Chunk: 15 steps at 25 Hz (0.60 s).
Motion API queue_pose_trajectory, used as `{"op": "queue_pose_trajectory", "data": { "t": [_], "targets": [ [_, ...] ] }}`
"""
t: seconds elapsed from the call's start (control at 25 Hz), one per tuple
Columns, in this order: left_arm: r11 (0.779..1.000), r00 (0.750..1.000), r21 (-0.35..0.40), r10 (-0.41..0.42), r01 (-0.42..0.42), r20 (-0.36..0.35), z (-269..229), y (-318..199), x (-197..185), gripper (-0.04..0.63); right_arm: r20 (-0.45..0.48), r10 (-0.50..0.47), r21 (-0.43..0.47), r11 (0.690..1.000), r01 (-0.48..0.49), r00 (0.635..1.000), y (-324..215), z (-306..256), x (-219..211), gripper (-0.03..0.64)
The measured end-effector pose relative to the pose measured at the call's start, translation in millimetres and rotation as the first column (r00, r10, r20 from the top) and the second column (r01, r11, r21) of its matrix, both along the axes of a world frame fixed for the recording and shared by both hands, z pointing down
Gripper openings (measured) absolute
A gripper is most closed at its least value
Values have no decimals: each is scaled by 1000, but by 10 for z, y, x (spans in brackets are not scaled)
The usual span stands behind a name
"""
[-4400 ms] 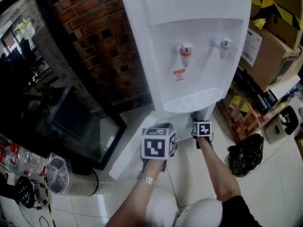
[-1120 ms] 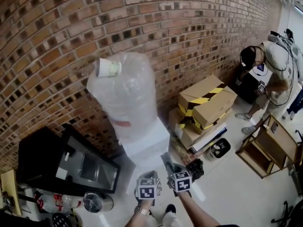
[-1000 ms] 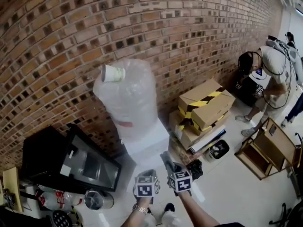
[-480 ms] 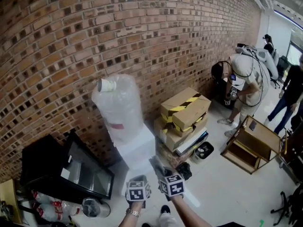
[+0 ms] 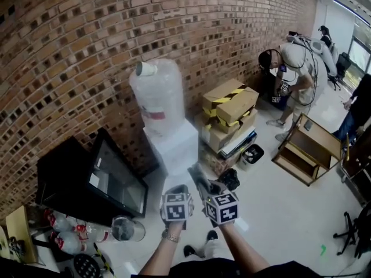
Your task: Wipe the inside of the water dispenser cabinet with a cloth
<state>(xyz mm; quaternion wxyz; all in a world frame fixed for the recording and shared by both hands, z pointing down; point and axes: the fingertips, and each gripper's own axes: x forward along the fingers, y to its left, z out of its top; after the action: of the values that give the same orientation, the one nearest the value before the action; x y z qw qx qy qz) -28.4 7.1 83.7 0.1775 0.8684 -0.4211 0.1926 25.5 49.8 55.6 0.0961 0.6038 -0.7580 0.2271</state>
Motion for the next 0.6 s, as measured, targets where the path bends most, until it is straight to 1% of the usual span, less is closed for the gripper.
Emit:
{"op": "queue_pose_trajectory", "data": {
  "t": [0.12, 0.28, 0.4, 0.6],
  "targets": [
    [1000, 1000, 4, -6, 6, -1, -92, 85, -58, 0, -4, -15, 8, 1000, 15, 1000, 85, -83, -77, 25],
    [999, 999, 24, -37, 37, 14, -179, 15, -130, 0, 4, -36, 12, 999, 36, 999, 60, -139, -87, 25],
    [997, 998, 43, -59, 58, 32, -220, -57, -188, 0, -7, -42, 14, 999, 42, 999, 15, -169, -89, 25],
    [996, 997, 55, -69, 68, 20, -292, -29, -157, 0, -24, -57, -9, 998, 56, 998, 11, -124, -57, 23]
  ]
}}
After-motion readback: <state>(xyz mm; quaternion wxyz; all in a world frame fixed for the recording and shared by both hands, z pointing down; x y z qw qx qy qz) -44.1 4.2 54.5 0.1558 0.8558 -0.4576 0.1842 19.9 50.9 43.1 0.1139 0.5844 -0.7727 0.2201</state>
